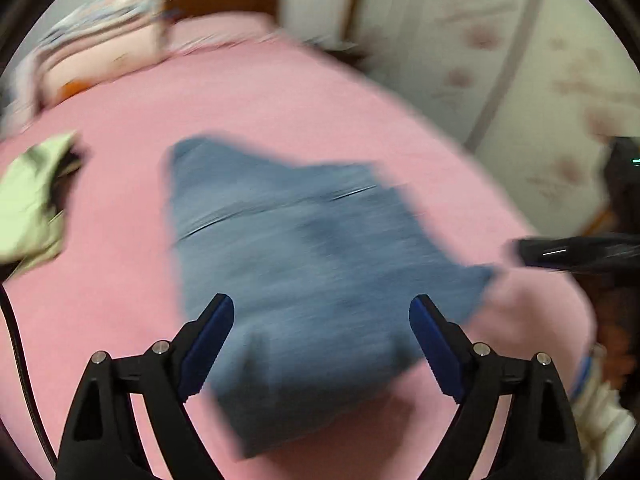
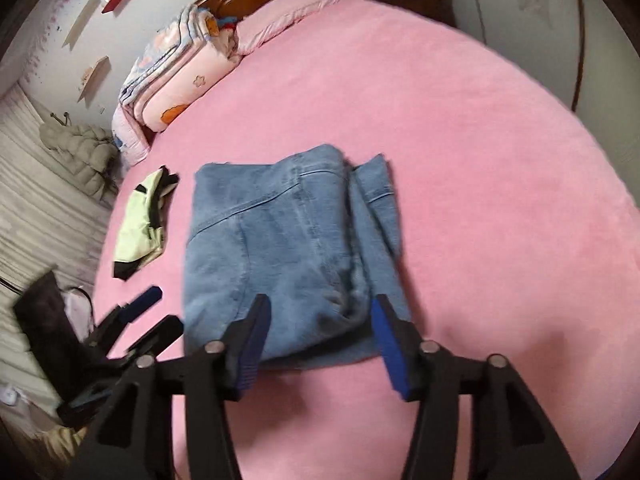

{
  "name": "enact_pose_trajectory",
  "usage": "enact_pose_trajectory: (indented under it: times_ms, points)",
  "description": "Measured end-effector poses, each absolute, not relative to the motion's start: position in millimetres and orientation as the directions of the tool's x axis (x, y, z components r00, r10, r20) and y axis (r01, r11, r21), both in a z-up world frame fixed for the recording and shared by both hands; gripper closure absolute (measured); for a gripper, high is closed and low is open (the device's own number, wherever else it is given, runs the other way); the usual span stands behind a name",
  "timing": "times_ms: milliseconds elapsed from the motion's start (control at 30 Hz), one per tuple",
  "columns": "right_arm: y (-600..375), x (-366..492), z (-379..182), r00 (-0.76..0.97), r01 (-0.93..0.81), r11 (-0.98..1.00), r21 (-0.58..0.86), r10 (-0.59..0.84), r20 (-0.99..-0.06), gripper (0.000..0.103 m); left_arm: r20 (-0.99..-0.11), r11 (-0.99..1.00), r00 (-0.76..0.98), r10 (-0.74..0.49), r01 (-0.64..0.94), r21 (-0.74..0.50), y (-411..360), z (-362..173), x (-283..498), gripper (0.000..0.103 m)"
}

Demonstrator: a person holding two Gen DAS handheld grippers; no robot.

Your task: Fold large clothes

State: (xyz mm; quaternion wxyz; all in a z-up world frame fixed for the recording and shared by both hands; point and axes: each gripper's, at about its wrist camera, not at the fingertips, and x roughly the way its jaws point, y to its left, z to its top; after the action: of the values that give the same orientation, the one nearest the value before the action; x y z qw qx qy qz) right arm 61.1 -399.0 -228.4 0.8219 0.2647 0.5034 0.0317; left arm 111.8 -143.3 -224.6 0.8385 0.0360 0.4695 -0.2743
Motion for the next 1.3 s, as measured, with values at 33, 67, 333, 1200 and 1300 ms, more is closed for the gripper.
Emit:
enact_pose_trajectory:
  times_ms: [33,67,333,1200,1300]
  points:
    - [-398.1,70.3,-233.4,0.463,0.213,0.85,0.482,0.346,-0.816,0.049,-0.838,0.878,0.402,-0.369,0.447,-0.172,-132.6,-237.7,120.8,0.014]
    - [-397.5,77.9,-238.5,0.439,0.219,0.849,0.481,0.354,-0.826,0.049,-0.86,0.898,0.385,-0.334,0.407,-0.167,-123.0,-248.4,127.1,0.014]
    - [-399.9,118.9,-306.8,0.241,0.287,0.808,0.514,0.459,-0.855,0.049,-0.859,0.895,0.274,-0.433,0.247,-0.372,-87.0,-297.2,159.3,0.014]
    - [-390.7,89.3,-322.8,0.378,0.112,0.946,0.305,0.243,-0.893,0.089,-0.858,0.88,0.433,-0.277,0.474,-0.044,-188.7,-277.3,141.4,0.032]
    - [-392.9,89.1,-327.2,0.384,0.12,0.94,0.319,0.252,-0.888,0.087,-0.858,0.882,0.426,-0.286,0.468,-0.062,-183.7,-275.6,143.4,0.031]
